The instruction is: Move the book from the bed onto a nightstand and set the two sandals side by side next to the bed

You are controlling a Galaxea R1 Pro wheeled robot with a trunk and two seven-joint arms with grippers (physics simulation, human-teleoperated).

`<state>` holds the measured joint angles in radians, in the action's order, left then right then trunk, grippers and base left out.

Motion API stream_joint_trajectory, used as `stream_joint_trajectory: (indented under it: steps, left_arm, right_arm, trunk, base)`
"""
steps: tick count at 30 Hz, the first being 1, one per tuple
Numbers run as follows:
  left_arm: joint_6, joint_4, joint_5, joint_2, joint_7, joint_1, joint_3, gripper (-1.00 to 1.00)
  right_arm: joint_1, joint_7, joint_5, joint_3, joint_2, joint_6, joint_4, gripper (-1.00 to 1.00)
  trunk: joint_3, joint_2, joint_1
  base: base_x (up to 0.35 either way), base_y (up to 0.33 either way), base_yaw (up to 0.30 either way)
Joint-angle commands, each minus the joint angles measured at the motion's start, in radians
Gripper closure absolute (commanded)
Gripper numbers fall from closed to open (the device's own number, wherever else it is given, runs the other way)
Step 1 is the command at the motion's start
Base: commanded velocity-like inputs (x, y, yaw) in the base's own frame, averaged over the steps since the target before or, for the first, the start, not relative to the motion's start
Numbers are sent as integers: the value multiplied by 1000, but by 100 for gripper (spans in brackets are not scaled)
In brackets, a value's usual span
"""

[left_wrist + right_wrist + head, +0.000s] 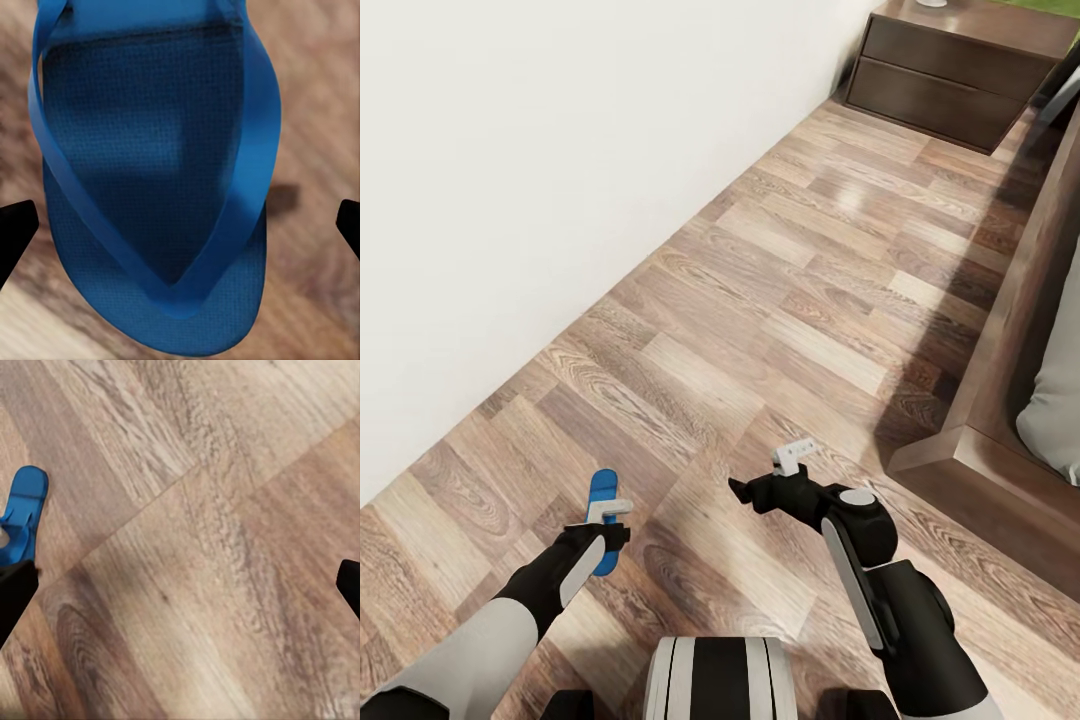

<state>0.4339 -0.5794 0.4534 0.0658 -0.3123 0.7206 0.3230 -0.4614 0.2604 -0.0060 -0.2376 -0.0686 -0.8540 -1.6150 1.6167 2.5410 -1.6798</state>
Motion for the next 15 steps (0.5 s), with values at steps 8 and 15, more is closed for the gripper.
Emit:
stream_joint_trajectory:
  steps: [8,15]
  left_arm:
    - [1,-2,12,9,0,0,7,-100]
    - [-3,7,14,11,3,0,7,-100]
  right_arm:
    - [0,2,0,-1,0,-5,-2,-100]
    - [0,2,0,-1,1,-5,-1,-100]
  trunk:
    - [1,0,0]
    - [1,0,0]
  base:
    - [0,0,0]
    - [0,0,0]
